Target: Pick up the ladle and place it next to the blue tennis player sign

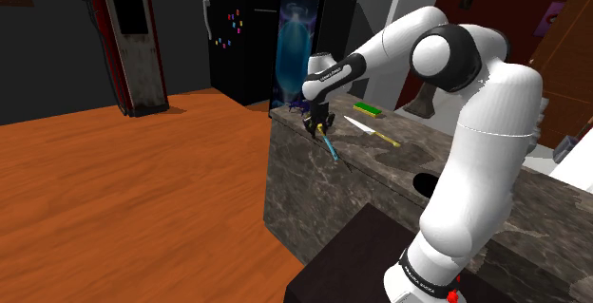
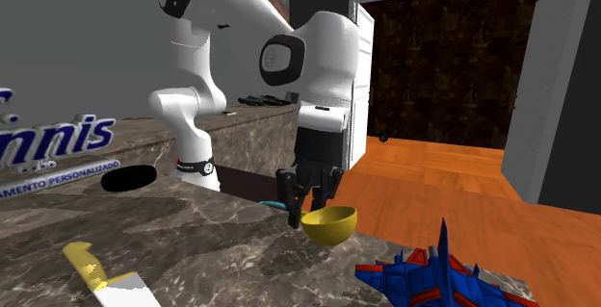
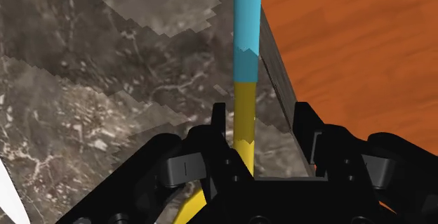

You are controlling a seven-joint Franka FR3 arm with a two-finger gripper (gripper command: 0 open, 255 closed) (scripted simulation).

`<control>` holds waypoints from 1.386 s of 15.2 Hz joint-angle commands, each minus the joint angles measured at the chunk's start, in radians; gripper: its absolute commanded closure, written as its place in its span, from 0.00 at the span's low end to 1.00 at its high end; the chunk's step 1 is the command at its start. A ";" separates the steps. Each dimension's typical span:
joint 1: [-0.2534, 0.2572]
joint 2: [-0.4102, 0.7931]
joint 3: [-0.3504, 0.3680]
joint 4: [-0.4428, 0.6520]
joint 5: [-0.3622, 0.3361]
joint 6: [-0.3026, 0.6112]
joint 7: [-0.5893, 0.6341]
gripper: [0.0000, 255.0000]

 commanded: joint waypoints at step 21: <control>0.019 -0.100 -0.025 0.141 -0.017 -0.257 -0.038 1.00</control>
